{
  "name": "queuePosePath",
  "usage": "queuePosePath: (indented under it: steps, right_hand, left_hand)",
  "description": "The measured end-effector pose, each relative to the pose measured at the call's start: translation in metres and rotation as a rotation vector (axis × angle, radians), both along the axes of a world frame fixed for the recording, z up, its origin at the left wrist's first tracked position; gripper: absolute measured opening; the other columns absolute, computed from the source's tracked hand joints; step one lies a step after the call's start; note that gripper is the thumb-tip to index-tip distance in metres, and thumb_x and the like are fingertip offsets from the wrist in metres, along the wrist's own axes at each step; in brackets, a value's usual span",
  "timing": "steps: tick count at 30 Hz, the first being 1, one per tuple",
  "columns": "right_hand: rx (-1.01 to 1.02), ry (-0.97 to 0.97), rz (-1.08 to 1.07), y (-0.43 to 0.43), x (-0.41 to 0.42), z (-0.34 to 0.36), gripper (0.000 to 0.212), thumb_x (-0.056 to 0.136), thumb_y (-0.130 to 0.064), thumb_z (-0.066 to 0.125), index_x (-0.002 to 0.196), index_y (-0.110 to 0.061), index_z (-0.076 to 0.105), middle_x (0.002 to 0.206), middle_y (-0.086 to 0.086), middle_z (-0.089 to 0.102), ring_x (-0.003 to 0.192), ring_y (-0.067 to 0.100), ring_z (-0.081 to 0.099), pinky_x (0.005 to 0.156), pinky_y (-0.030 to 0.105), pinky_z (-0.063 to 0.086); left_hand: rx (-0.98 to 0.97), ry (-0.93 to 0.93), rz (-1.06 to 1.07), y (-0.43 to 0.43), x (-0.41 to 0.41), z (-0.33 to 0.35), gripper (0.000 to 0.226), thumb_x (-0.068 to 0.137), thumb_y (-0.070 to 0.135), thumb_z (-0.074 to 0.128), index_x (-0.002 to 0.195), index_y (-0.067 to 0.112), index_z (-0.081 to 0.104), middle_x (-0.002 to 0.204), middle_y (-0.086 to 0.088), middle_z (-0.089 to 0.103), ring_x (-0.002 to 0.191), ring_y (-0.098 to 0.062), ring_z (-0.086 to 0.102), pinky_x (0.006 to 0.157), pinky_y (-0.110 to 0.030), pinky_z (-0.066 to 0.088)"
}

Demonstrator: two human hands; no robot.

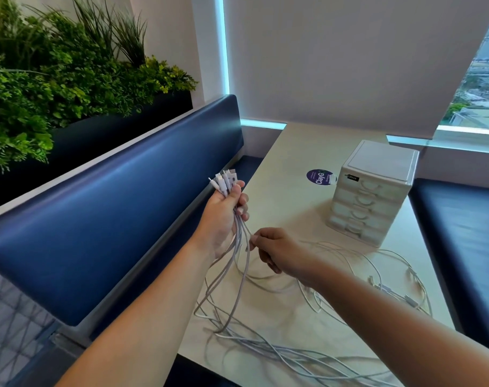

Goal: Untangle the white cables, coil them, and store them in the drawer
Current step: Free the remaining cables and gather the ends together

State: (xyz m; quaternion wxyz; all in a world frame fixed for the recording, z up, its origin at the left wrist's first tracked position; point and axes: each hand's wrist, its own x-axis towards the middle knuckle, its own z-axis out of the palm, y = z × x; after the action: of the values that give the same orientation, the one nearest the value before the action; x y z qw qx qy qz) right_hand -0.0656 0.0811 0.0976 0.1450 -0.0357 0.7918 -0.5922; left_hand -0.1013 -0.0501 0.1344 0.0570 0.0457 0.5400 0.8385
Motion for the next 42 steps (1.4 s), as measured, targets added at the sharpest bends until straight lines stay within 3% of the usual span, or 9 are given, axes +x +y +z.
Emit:
queuePosePath:
  steps: [7, 12, 18, 22, 25, 29, 35, 38, 42]
  right_hand:
    - [0.118, 0.071, 0.000, 0.001, -0.004, -0.006, 0.033, 0.097, -0.033, 0.043, 0.070, -0.022, 0.057, 0.044, -0.011, 0.043, 0.044, 0.013, 0.032, 0.048, 0.029, 0.027]
    - [0.174, 0.151, -0.006, 0.001, -0.004, -0.008, 0.040, 0.092, -0.050, 0.043, 0.060, -0.032, 0.058, 0.057, -0.009, 0.048, 0.056, 0.016, 0.042, 0.058, 0.033, 0.036]
    - [0.077, 0.118, -0.008, 0.002, -0.004, -0.008, 0.037, 0.097, -0.040, 0.041, 0.068, -0.027, 0.059, 0.052, -0.012, 0.044, 0.047, 0.010, 0.032, 0.049, 0.028, 0.027]
    - [0.033, 0.110, 0.027, 0.005, -0.002, -0.008, 0.037, 0.099, -0.037, 0.040, 0.068, -0.028, 0.058, 0.050, -0.014, 0.043, 0.049, 0.010, 0.032, 0.048, 0.027, 0.026]
    - [0.114, 0.161, 0.055, 0.006, 0.000, -0.008, 0.041, 0.097, -0.045, 0.042, 0.064, -0.025, 0.057, 0.052, -0.012, 0.044, 0.050, 0.011, 0.036, 0.053, 0.029, 0.031]
    - [0.204, 0.226, 0.061, 0.008, 0.000, -0.015, 0.046, 0.095, -0.052, 0.042, 0.058, -0.027, 0.054, 0.051, -0.012, 0.043, 0.053, 0.012, 0.038, 0.058, 0.030, 0.034]
    - [0.340, 0.354, 0.094, 0.025, 0.013, -0.022, 0.038, 0.100, -0.036, 0.040, 0.065, -0.024, 0.050, 0.057, -0.009, 0.040, 0.051, 0.003, 0.039, 0.056, 0.022, 0.031]
    - [0.521, 0.409, 0.091, 0.038, 0.021, -0.021, 0.037, 0.100, -0.039, 0.036, 0.071, -0.023, 0.050, 0.063, -0.004, 0.050, 0.056, 0.005, 0.044, 0.053, 0.017, 0.032]
    - [0.611, 0.437, 0.103, 0.046, 0.023, -0.025, 0.035, 0.101, -0.039, 0.034, 0.073, -0.025, 0.049, 0.064, -0.005, 0.051, 0.059, 0.007, 0.045, 0.057, 0.019, 0.034]
  left_hand:
    - [-0.079, 0.001, -0.042, 0.003, 0.003, 0.002, 0.017, 0.106, 0.027, 0.039, 0.103, 0.017, 0.052, 0.066, 0.004, 0.048, 0.054, -0.005, 0.043, 0.061, -0.028, 0.052]
    - [-0.024, -0.020, -0.041, 0.004, 0.004, 0.006, 0.018, 0.106, 0.028, 0.038, 0.098, 0.014, 0.047, 0.059, 0.003, 0.033, 0.049, -0.006, 0.025, 0.046, -0.020, 0.025]
    - [-0.027, -0.010, -0.024, 0.006, 0.003, 0.007, 0.022, 0.106, 0.028, 0.037, 0.091, 0.013, 0.045, 0.057, 0.004, 0.037, 0.048, -0.006, 0.026, 0.044, -0.018, 0.025]
    - [-0.044, 0.001, -0.036, 0.003, 0.004, 0.009, 0.021, 0.105, 0.032, 0.039, 0.095, 0.016, 0.049, 0.063, 0.005, 0.045, 0.051, -0.005, 0.035, 0.050, -0.019, 0.037]
    - [-0.092, 0.011, -0.060, 0.000, 0.005, 0.008, 0.022, 0.105, 0.035, 0.038, 0.095, 0.018, 0.047, 0.062, 0.006, 0.040, 0.049, -0.006, 0.032, 0.052, -0.023, 0.042]
    - [-0.101, 0.033, -0.023, -0.001, 0.007, 0.013, 0.026, 0.105, 0.034, 0.041, 0.084, 0.019, 0.045, 0.058, 0.007, 0.027, 0.048, -0.006, 0.020, 0.042, -0.019, 0.021]
    - [-0.109, 0.060, 0.193, -0.015, 0.004, 0.026, 0.049, 0.103, 0.043, 0.042, 0.059, 0.024, 0.030, 0.049, 0.009, 0.025, 0.042, -0.007, 0.017, 0.036, -0.019, 0.020]
    - [-0.134, 0.070, 0.273, -0.019, 0.004, 0.022, 0.053, 0.104, 0.044, 0.039, 0.057, 0.023, 0.024, 0.048, 0.010, 0.023, 0.042, -0.008, 0.016, 0.037, -0.018, 0.019]
    - [-0.201, 0.143, 0.309, -0.019, 0.009, 0.018, 0.052, 0.104, 0.042, 0.038, 0.058, 0.022, 0.023, 0.047, 0.010, 0.024, 0.042, -0.008, 0.017, 0.038, -0.019, 0.019]
